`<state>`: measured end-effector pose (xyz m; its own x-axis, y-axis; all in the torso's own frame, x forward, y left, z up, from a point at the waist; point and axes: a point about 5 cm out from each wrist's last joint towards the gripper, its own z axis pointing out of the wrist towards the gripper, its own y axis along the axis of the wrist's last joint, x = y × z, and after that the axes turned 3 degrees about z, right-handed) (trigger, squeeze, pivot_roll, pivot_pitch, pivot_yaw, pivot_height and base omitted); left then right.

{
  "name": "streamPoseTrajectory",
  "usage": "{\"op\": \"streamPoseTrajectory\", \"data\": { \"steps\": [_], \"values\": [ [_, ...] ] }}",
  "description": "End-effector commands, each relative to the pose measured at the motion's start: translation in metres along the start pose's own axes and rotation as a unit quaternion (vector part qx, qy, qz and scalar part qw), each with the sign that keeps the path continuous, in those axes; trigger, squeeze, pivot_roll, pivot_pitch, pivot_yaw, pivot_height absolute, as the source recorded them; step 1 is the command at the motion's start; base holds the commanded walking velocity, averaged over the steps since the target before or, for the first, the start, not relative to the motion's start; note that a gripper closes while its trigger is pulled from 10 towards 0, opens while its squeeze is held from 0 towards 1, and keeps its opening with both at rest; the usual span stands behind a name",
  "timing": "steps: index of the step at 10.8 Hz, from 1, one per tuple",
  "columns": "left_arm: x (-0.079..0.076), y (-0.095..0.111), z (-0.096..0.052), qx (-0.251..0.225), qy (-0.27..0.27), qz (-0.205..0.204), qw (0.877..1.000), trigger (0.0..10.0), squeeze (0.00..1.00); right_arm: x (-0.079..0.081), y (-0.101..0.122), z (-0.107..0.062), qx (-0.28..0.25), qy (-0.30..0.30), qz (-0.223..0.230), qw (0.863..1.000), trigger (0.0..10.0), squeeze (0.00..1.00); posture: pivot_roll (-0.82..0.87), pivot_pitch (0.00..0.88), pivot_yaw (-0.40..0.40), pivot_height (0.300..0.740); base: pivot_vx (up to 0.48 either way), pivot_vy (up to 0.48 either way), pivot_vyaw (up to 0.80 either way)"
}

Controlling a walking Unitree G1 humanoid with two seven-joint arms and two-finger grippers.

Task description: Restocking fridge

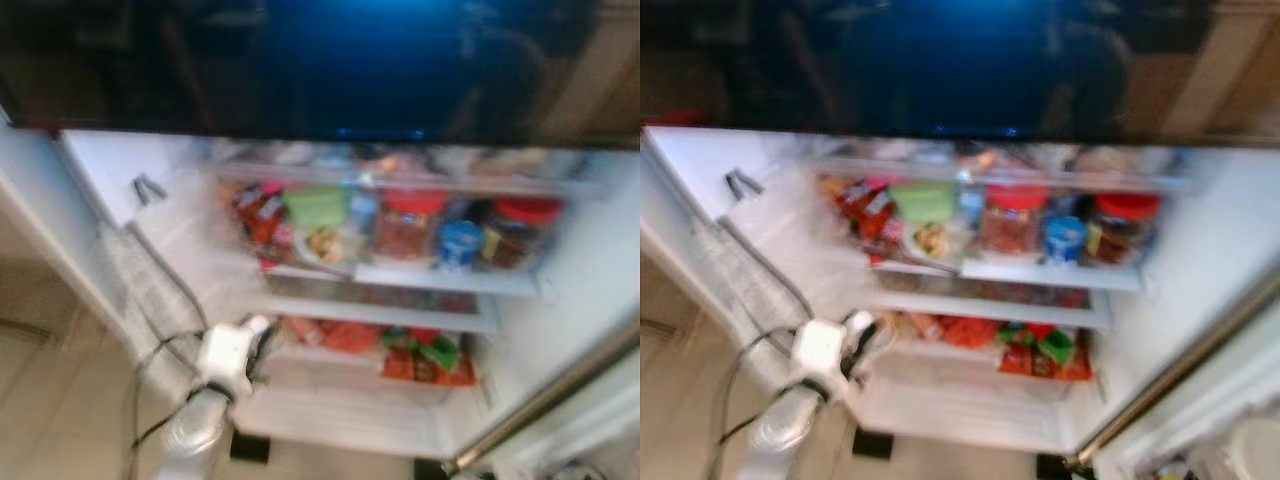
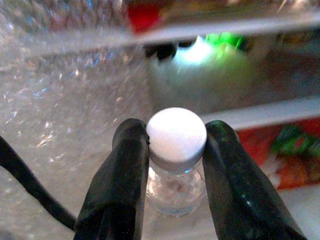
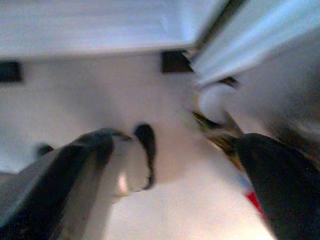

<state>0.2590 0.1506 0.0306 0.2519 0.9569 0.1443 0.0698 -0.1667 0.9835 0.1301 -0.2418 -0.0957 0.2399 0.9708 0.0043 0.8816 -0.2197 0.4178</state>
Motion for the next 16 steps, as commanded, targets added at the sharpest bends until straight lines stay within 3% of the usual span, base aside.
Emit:
{"op": "streamPoseTrajectory", "data": {
  "steps": [1, 4, 14, 16],
  "values": [
    [-0.0065, 0.0090, 0.0055, -0.019, -0.011, -0.010, 1.000, 10.0, 0.00, -0.0156, 0.0174, -0.0025, -0.035, -0.024, -0.007, 0.999, 10.0, 0.00, -0.05, 0.005, 0.018, 0.740, 0.000, 0.000, 0.00],
    [-0.0090, 0.0082, 0.0046, -0.015, -0.022, -0.015, 1.000, 10.0, 0.00, -0.0152, 0.0172, -0.0024, -0.033, -0.020, -0.008, 0.999, 10.0, 0.00, -0.04, 0.006, 0.016, 0.740, 0.000, 0.000, 0.00],
    [-0.0087, 0.0062, 0.0028, -0.008, -0.029, -0.014, 0.999, 10.0, 0.00, -0.0140, 0.0163, -0.0022, -0.028, -0.014, -0.016, 0.999, 10.0, 0.00, -0.04, 0.011, 0.019, 0.740, 0.000, 0.000, -0.65],
    [-0.0088, 0.0059, 0.0027, -0.008, -0.028, -0.013, 0.999, 10.0, 0.00, -0.0136, 0.0167, -0.0022, -0.031, -0.012, -0.014, 0.999, 10.0, 0.00, -0.03, 0.011, 0.019, 0.740, 0.000, 0.000, 0.00]
  ]
}}
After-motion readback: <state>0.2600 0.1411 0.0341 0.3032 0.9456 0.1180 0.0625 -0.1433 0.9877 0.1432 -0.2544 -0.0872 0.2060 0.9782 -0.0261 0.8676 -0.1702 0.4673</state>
